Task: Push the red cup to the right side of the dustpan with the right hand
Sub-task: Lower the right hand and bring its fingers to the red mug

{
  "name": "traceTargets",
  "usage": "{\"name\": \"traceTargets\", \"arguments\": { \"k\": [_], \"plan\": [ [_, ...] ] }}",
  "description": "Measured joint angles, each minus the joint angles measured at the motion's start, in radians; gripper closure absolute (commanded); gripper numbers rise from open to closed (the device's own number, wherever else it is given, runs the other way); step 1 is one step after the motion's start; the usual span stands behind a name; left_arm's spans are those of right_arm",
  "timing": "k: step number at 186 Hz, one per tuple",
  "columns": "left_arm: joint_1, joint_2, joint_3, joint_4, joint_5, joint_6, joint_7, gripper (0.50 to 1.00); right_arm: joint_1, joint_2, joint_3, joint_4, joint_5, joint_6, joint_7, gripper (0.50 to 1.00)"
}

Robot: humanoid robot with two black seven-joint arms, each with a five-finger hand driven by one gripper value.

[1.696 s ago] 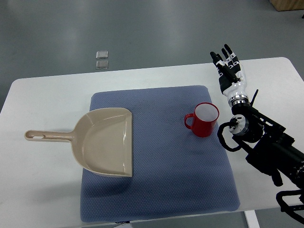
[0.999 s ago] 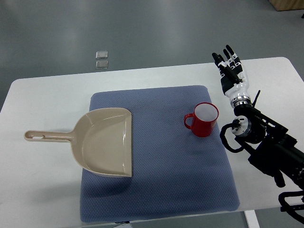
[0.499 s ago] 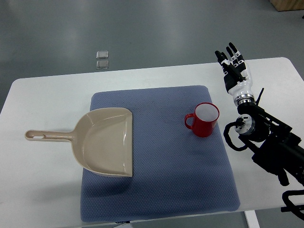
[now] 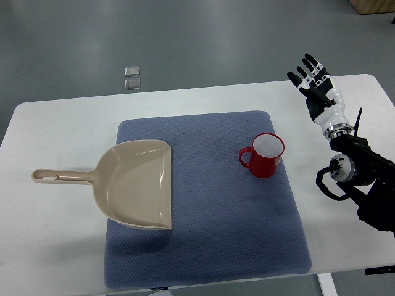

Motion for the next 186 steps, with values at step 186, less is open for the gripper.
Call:
{"name": "traceTargets", "arguments": {
  "k": [186],
  "plan": [
    [0.0,0.0,0.0,0.0,0.0,0.0,0.0,0.5,-0.234,-0.197,-0.013,0.26,-0.467,0.109,0.0,0.572]
  ]
}}
